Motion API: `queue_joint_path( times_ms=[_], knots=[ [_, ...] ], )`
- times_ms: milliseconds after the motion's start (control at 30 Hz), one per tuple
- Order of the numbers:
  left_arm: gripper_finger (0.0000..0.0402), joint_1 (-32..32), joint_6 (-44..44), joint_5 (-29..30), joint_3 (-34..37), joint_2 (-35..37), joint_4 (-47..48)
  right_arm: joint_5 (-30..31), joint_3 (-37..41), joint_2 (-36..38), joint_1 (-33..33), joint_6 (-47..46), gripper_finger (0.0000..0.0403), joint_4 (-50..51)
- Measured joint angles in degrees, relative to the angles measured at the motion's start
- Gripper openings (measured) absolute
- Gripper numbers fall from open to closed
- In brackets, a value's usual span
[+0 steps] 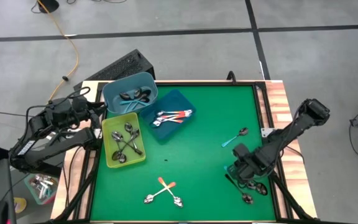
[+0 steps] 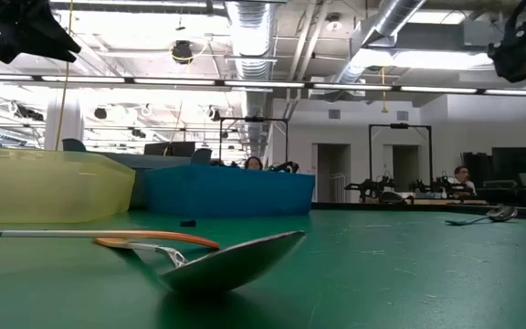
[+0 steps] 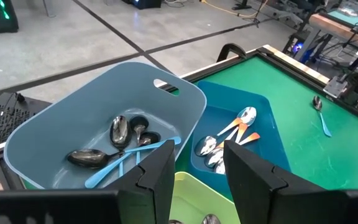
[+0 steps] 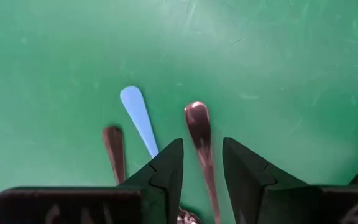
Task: Sort silverware by color (type)
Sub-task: Put the black spoon into the green bin
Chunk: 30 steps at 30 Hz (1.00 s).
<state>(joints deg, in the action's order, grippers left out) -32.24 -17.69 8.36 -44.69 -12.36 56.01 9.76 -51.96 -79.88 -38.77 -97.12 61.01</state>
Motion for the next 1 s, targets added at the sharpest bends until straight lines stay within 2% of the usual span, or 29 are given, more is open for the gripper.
queue_joint_path(
  times_ms=[567,733,1000],
  knots=[
    [0.0122,0.0,0.5,0.0,0.0,0.0,0.0,0.4,0.0,-0.1,1.4,-1.8,0.0123,-0.2],
    [0.0122,0.0,0.5,0.0,0.0,0.0,0.0,0.5,0.0,-3.1,1.3,-1.2,0.0123,-1.0],
    [0.0122,0.0,0.5,0.0,0.0,0.0,0.0,-3.6,0.0,-8.4,1.3,5.9,0.0123,-2.7]
  ],
)
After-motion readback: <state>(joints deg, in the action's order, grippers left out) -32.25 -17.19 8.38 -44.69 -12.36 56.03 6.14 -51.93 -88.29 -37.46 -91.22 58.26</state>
